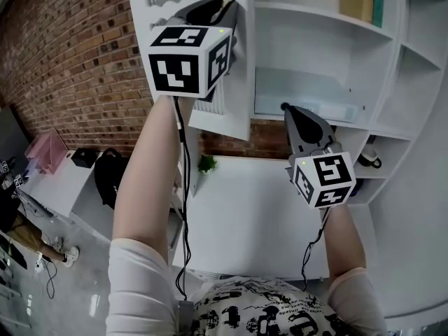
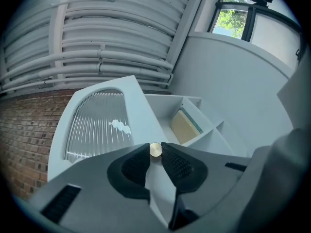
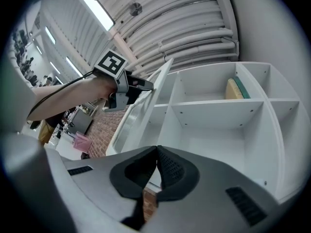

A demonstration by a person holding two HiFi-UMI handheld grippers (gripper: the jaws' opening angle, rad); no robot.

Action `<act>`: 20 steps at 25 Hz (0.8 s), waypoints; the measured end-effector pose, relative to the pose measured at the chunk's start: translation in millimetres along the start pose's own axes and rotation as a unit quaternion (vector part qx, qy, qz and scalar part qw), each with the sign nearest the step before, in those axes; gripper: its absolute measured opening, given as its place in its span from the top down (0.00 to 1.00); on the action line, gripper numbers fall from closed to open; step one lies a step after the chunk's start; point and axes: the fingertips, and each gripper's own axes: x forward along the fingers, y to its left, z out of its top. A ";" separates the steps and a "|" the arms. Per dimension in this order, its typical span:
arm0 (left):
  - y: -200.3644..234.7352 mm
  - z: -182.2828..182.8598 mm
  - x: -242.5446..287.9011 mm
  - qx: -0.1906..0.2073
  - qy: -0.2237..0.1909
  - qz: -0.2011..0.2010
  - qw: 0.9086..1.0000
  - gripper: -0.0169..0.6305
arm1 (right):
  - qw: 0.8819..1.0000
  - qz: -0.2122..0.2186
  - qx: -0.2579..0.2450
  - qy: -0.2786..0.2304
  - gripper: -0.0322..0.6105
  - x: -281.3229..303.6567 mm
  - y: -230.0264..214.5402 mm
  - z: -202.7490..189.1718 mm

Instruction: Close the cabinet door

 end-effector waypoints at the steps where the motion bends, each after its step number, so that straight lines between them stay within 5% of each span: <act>1: -0.7 -2.0 4.1 0.003 0.005 0.002 1.000 0.85 | 1.000 -0.001 -0.003 -0.002 0.93 0.2 -2.5 0.5; 20: -0.7 -35.3 64.2 0.030 0.041 0.035 0.998 0.84 | 1.000 0.001 -0.005 0.008 0.93 2.5 -37.5 -21.9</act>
